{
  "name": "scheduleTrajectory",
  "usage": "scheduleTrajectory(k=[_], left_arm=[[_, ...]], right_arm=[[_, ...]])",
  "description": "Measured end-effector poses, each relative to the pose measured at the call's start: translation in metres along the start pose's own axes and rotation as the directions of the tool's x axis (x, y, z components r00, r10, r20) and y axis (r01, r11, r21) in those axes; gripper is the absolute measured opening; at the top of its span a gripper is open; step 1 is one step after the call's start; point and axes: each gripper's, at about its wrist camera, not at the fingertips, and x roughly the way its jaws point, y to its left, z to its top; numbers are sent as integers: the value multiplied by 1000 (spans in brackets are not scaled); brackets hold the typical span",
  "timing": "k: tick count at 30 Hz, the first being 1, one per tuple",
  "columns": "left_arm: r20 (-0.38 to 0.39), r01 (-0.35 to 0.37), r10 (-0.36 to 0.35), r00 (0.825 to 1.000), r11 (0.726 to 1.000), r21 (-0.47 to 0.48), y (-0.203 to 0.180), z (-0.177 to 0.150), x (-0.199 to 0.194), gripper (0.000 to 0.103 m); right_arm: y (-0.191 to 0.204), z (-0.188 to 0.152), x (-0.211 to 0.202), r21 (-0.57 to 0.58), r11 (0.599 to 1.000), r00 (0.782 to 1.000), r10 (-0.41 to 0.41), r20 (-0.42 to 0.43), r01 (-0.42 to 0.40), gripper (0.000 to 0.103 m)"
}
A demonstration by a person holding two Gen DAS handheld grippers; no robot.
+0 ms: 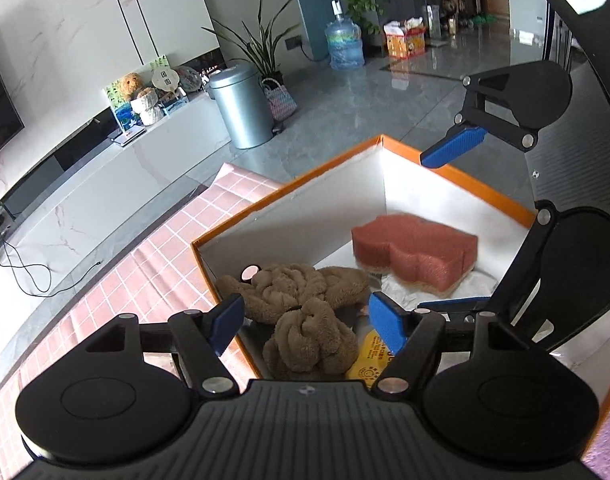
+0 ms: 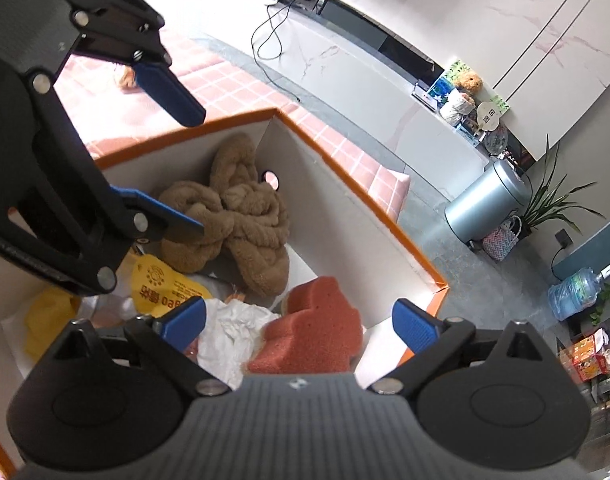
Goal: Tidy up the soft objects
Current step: 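Open both tools to drop the towel and sponge into the box, then move both open tools back over the remaining items on the table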
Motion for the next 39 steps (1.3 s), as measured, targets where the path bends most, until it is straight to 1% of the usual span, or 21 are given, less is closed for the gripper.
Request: scheduleTrajectory(k=[3,7,8,10,11,13,14,15,16,17,18,19,20,22,23,24,25,27,30,34,39], left_arm=[[20,6,-6,1000,1000,-9,0,-1,-8,84],[54,-4,5,999,1000,-10,1,-4,-19,84],[63,-1,3,998,1000,-18,3,-5,-22,81],[76,11,-8,997,999,-37,5,-9,-28,71],[78,19,-15,997,999,-43,6,-10,-30,65],[89,34,-31,996,999,-34,6,-13,-34,60],[93,45,-42,995,999,-28,6,-15,-35,55],[97,55,-53,994,998,-27,5,-15,-35,50],[95,70,-67,993,997,-24,4,-17,-34,47],[87,78,-76,993,997,-18,3,-18,-32,41],[76,80,-79,994,997,-12,1,-19,-30,35],[66,81,-80,995,997,-5,-2,-20,-27,34],[55,82,-82,995,997,-5,-5,-20,-24,31],[39,97,-96,995,995,-27,-4,-22,-16,26],[31,105,-104,994,994,-40,-3,-22,-12,22],[25,109,-107,994,993,-49,-3,-23,-9,19],[19,109,-108,994,993,-50,-3,-23,-5,18],[3,107,-107,994,993,-47,-4,-24,1,14],[-22,119,-121,992,990,-71,-1,-23,11,12],[-46,118,-123,991,987,-105,0,-24,21,12],[-46,108,-115,992,986,-129,-2,-26,20,12]], right_arm=[[-2,0,-10,25,1000,1000,7,16,-7,98],[-3,-2,-22,76,997,999,2,42,-5,98],[-4,-3,-25,97,995,999,1,50,-6,98],[-5,-7,-30,136,991,998,8,63,-16,95],[-5,-9,-31,153,988,998,12,65,-22,94],[-6,-14,-32,177,984,998,23,58,-33,85],[-6,-17,-31,182,983,998,26,53,-35,83],[-6,-19,-30,186,982,999,30,44,-38,76],[-7,-22,-29,191,981,999,35,36,-41,68],[-7,-24,-26,197,979,999,41,26,-45,64],[-8,-26,-24,207,977,999,48,16,-50,57],[-9,-28,-22,216,975,998,55,8,-55,50],[-10,-29,-19,226,972,998,61,2,-60,46],[-12,-32,-12,244,968,998,69,-14,-63,32],[-13,-32,-8,246,967,997,69,-20,-62,28],[-13,-33,-4,247,967,997,71,-25,-62,22],[-13,-33,-1,248,966,997,76,-30,-66,18],[-13,-33,7,251,965,996,85,-40,-72,13],[-12,-33,17,253,965,995,85,-61,-67,10],[-11,-31,26,259,964,994,79,-79,-56,9],[-10,-28,26,254,966,994,71,-81,-49,10]])
